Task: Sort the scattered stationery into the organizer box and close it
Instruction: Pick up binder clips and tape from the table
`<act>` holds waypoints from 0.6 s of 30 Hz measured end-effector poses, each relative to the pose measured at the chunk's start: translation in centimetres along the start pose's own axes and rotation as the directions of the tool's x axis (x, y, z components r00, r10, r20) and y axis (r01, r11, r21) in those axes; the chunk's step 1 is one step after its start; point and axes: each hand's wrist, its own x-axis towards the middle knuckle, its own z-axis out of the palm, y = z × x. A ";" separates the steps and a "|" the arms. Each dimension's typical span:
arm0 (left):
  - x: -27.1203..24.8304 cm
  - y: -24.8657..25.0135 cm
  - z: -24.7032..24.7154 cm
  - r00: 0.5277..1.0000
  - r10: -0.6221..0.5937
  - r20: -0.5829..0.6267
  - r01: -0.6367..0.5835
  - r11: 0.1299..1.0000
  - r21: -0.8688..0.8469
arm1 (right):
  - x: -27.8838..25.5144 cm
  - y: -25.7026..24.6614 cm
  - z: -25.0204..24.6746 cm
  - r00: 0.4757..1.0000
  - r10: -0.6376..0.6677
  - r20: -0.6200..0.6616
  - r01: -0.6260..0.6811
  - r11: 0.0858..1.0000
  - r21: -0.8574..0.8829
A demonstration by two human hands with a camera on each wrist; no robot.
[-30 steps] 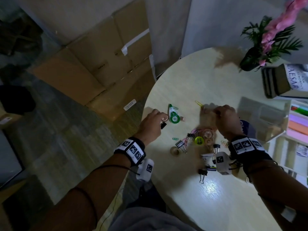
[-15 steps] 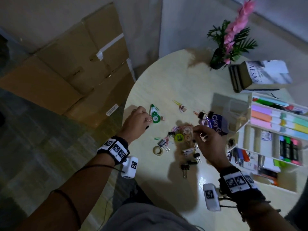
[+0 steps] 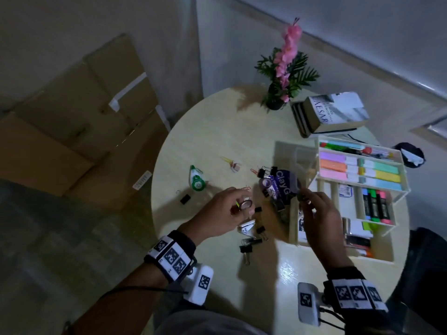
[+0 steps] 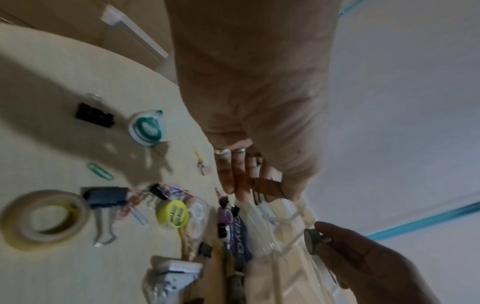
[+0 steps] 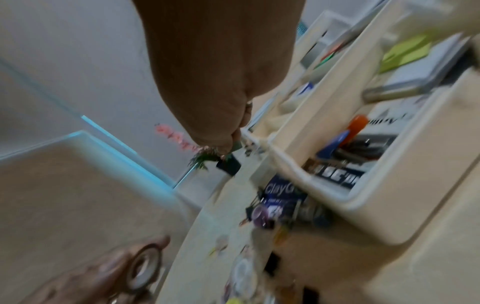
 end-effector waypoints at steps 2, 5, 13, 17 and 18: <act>0.8 1.7 0.8 0.998 0.017 0.067 -0.015 0.999 -0.042 | 0.0 2.3 -1.2 1.000 0.023 -0.008 -0.023 0.999 -0.048; 2.1 4.2 2.0 0.994 -0.054 0.094 0.071 0.979 -0.190 | 0.4 5.0 -1.6 0.998 -0.020 0.064 0.028 0.991 -0.129; 3.6 6.2 4.7 0.995 -0.091 0.033 0.096 0.974 -0.204 | 2.5 6.4 -1.5 0.993 -0.068 0.092 0.080 0.989 -0.124; 3.7 6.8 6.4 0.995 -0.097 0.006 0.097 0.974 -0.203 | 2.2 6.3 -3.2 0.999 0.030 -0.016 -0.029 0.998 0.051; 3.7 7.0 7.0 0.995 -0.098 -0.010 0.094 0.975 -0.199 | 1.7 6.2 -3.9 0.998 0.009 -0.057 -0.005 0.998 0.066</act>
